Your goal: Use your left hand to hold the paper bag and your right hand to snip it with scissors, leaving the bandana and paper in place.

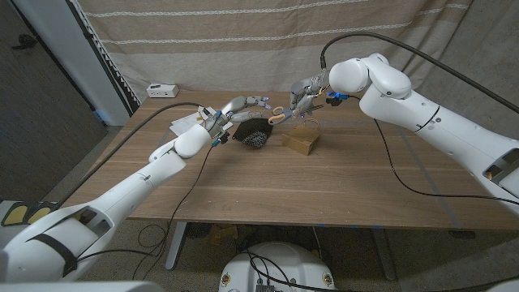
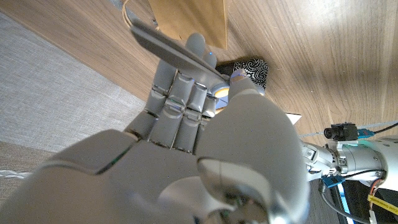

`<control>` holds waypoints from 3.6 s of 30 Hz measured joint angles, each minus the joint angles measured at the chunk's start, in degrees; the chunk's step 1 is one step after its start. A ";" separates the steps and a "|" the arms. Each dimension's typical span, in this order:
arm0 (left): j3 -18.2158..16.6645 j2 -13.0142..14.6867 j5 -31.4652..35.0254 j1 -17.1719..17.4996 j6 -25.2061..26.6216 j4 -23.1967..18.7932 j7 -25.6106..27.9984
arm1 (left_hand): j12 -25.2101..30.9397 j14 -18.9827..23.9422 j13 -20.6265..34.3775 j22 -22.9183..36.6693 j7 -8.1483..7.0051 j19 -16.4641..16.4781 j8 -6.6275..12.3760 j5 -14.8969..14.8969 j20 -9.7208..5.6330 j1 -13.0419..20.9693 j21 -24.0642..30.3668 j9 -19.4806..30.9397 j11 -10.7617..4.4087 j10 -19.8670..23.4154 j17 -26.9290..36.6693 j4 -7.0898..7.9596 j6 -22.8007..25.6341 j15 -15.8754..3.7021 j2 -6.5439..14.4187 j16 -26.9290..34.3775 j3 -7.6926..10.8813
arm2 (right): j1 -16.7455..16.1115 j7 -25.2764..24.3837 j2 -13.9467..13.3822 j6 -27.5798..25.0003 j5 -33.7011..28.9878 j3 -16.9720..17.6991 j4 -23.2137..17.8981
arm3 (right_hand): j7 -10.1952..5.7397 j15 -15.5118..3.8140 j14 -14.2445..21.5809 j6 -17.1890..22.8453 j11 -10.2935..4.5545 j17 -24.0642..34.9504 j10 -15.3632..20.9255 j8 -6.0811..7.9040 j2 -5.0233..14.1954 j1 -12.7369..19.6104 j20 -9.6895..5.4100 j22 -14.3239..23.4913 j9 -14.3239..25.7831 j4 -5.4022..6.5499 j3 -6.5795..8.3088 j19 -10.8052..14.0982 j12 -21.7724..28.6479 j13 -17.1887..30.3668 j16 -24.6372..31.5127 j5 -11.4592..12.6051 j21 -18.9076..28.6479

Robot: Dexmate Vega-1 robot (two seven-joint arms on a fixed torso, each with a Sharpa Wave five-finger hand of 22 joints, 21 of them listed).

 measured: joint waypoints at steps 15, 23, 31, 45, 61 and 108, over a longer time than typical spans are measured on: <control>1.24 0.52 3.33 -1.33 1.45 -0.82 -0.27 | 0.00 -2.05 0.01 0.00 0.88 -1.37 -2.01 0.28 -0.09 0.00 -0.22 0.10 -0.89 -1.51 0.00 -0.25 -2.75 0.00 0.00 0.00 -1.04 | 0.11 0.49 -0.03 0.66 0.00 0.18 -0.23 | -0.01 0.00 0.01 -0.01 -0.07 0.00 0.06 -0.03 0.00 0.00 0.00 -0.27 -0.10 0.00 0.00 0.00 -0.03 0.02 0.00 0.00 0.00; 1.73 1.03 3.33 -1.67 1.45 -1.79 -0.27 | 0.00 -2.67 0.01 0.00 0.57 -1.54 -2.24 0.28 -0.10 0.01 -0.22 0.17 -1.20 -1.81 0.00 -0.24 -3.06 0.00 -0.01 0.00 -1.50 | 0.13 0.57 -0.01 1.05 -0.29 0.18 -0.21 | -0.01 -0.09 0.09 -0.01 -0.08 0.00 0.06 -0.08 -0.01 0.01 0.00 -0.27 -0.22 0.00 0.00 0.00 -0.23 0.02 0.00 -0.05 0.00; 2.14 1.34 6.46 -2.06 3.06 -2.31 -0.12 | 0.07 -2.66 0.01 0.00 0.87 -1.53 -2.24 0.65 -0.10 0.30 -0.22 0.17 -1.20 -1.81 0.00 -0.47 -3.35 0.00 -0.30 0.00 -1.74 | 0.50 0.60 0.45 1.61 -0.68 0.07 0.29 | -0.02 -0.09 0.09 -0.01 -0.08 0.01 0.06 -0.21 -0.16 0.16 0.00 -0.48 -0.20 0.00 0.00 0.00 -0.36 0.01 0.00 -0.22 0.00; 2.79 1.42 7.91 -2.95 3.22 -2.50 -0.02 | 0.72 -2.66 0.02 0.00 0.66 -1.53 -2.24 0.95 -0.10 1.24 -0.22 0.16 -1.64 -1.35 0.00 -0.48 -2.08 0.00 0.19 0.28 -2.21 | 0.62 0.62 0.95 3.14 -1.67 -0.27 0.51 | -0.11 -0.11 0.11 0.07 -0.09 0.01 0.06 0.00 -0.16 0.16 0.00 -0.53 -0.18 0.00 0.00 0.00 -0.47 0.28 0.00 -0.44 0.00; 3.11 1.76 9.68 -2.98 4.49 -3.98 0.18 | 0.72 -2.66 0.02 0.00 0.79 -1.52 -3.08 1.29 -0.10 2.26 -0.22 0.53 -0.98 -2.02 0.00 -0.06 -4.71 0.00 -0.30 0.28 -5.16 | 0.60 0.67 1.36 5.11 -3.52 -0.29 0.04 | -0.11 -0.18 0.18 0.06 -0.10 0.02 0.07 -0.22 -0.16 0.16 0.00 -0.52 -0.24 0.06 0.06 0.00 -0.65 0.55 0.00 -0.25 0.00; 4.78 -0.98 17.49 -2.48 6.63 -3.13 10.73 | 5.66 15.43 2.78 0.40 -1.45 3.82 2.93 0.80 -0.10 10.51 0.67 0.55 -0.01 26.25 1.10 0.07 15.81 -0.38 3.53 1.78 -5.53 | -0.93 -0.06 2.33 7.41 -4.13 1.68 -1.30 | -0.51 -0.18 0.20 -0.39 -0.31 -0.26 0.29 -0.19 -0.36 0.37 0.00 -0.79 -0.43 1.74 4.40 0.00 -0.77 0.92 0.21 -0.22 0.00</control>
